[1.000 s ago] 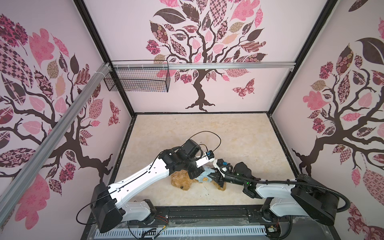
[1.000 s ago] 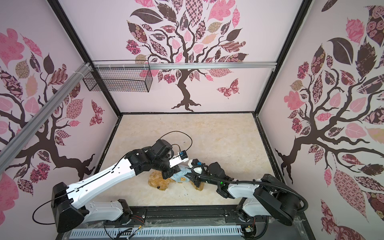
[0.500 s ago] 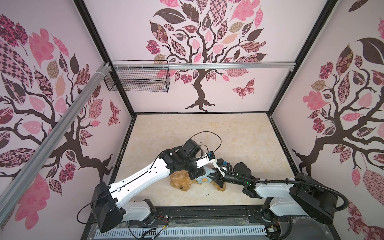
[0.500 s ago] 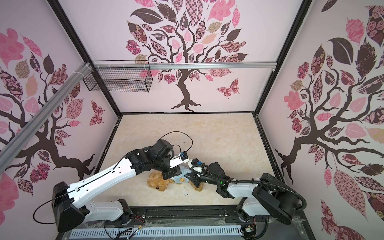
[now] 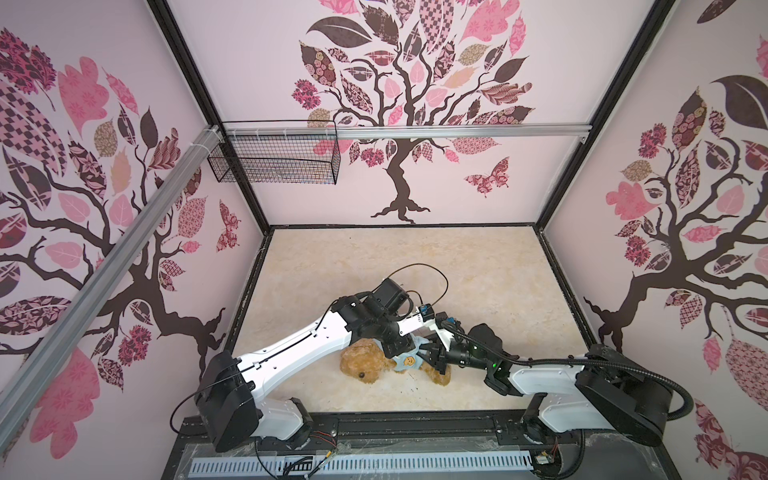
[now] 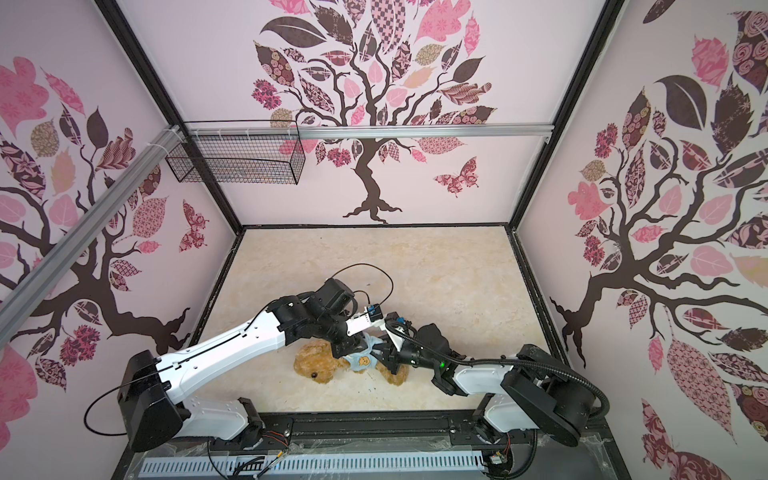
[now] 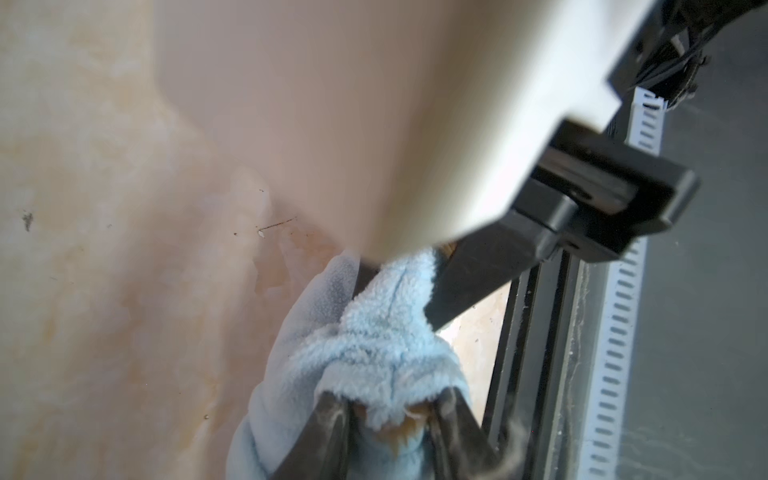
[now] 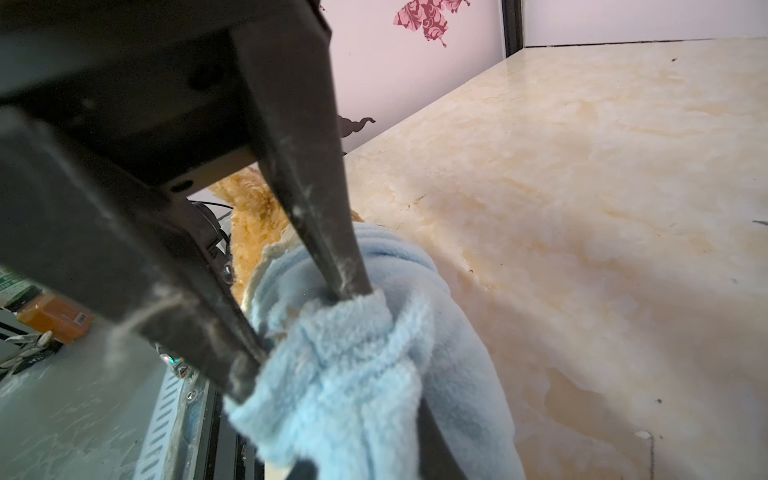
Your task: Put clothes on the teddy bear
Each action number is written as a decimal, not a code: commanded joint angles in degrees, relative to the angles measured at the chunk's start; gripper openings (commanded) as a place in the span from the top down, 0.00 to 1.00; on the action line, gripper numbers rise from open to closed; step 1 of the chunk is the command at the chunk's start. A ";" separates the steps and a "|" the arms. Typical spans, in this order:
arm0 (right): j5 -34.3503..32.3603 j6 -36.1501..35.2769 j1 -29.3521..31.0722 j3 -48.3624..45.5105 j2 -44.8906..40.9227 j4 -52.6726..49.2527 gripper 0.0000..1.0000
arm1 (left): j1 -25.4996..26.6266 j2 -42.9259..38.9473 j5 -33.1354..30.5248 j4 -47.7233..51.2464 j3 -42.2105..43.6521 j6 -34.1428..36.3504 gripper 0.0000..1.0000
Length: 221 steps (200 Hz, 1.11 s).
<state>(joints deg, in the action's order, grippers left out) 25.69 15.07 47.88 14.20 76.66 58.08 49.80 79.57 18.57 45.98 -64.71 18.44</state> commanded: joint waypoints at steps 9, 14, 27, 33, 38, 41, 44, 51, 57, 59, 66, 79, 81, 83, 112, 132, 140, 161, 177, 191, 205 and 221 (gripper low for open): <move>0.75 -0.43 0.51 3.94 -2.48 12.29 0.80 | 0.08 -0.01 1.86 -0.34 0.19 -0.87 0.84; 0.11 -1.48 0.51 3.11 -2.48 11.35 0.80 | -0.11 -0.77 2.56 -0.90 0.02 -1.37 0.86; -2.00 -3.34 0.48 0.47 -2.25 10.40 0.80 | -1.15 -3.61 5.20 -3.20 0.11 -3.54 0.89; -2.90 -3.92 0.38 -0.75 -1.96 10.51 0.80 | -1.96 -5.16 6.92 -4.91 0.55 -4.68 0.91; -3.79 -4.20 0.45 -1.80 -1.68 10.75 0.81 | -2.72 -6.32 8.59 -6.90 1.20 -5.90 0.93; -4.21 -4.34 0.38 -2.42 -1.49 10.98 0.81 | -3.21 -7.11 9.61 -7.89 1.55 -6.64 0.94; -4.63 -4.43 0.39 -3.02 -1.37 11.20 0.81 | -3.76 -7.89 10.50 -8.79 1.94 -7.37 0.94; -5.45 -4.52 0.44 -4.20 -0.94 11.87 0.82 | -4.96 -9.39 12.71 -10.95 2.63 -8.79 0.97; -6.08 -4.74 0.38 -5.01 -0.54 12.21 0.83 | -5.98 -10.58 14.42 -12.55 3.27 -10.08 0.99; -6.22 -4.78 0.37 -5.18 -0.39 12.22 0.83 | -6.33 -10.93 14.86 -13.10 3.38 -10.57 1.00; -6.93 -5.16 0.40 -5.77 0.15 12.03 0.83 | -7.43 -12.19 16.09 -14.76 3.95 -12.07 1.00; -8.57 -6.04 0.39 -6.66 1.12 11.55 0.83 | -9.00 -14.12 17.75 -17.15 4.54 -14.50 1.00; -8.73 -6.16 0.44 -6.78 1.27 11.49 0.83 | -9.12 -14.45 17.98 -17.46 4.60 -14.93 1.00; -9.02 -6.29 0.39 -6.87 1.40 11.45 0.83 | -9.33 -14.66 18.34 -17.95 4.64 -15.36 1.00; -11.67 -6.29 0.41 -6.86 2.65 10.55 0.84 | -12.28 -18.14 20.91 -25.53 6.86 -22.25 1.00; -12.12 -6.52 0.40 -6.04 3.01 8.44 0.83 | -16.60 -20.06 22.40 -33.25 9.34 -30.94 1.00; -12.56 -6.63 0.37 -5.87 3.30 7.81 0.83 | -18.65 -20.66 22.65 -37.51 10.77 -35.62 1.00; -13.09 -6.72 0.37 -5.23 4.09 6.64 0.83 | -22.85 -21.45 22.33 -47.77 15.05 -46.89 1.00; -12.75 -6.68 0.42 -4.65 3.78 6.15 0.83 | -23.00 -21.07 21.14 -45.88 16.04 -45.74 1.00; -12.09 -6.85 0.39 -4.03 2.79 5.21 0.84 | -22.22 -19.95 20.34 -39.20 15.59 -39.81 1.00; -10.95 -7.66 0.43 -3.20 1.57 3.33 0.86 | -18.96 -18.64 15.81 -27.55 13.54 -28.88 1.00; -9.39 -9.02 0.42 -2.78 0.36 2.09 0.88 | -13.83 -17.00 10.13 -17.80 11.77 -18.76 1.00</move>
<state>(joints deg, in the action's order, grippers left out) 14.41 8.32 48.36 12.05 78.08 69.95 31.59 61.56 36.95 18.83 -48.75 -15.03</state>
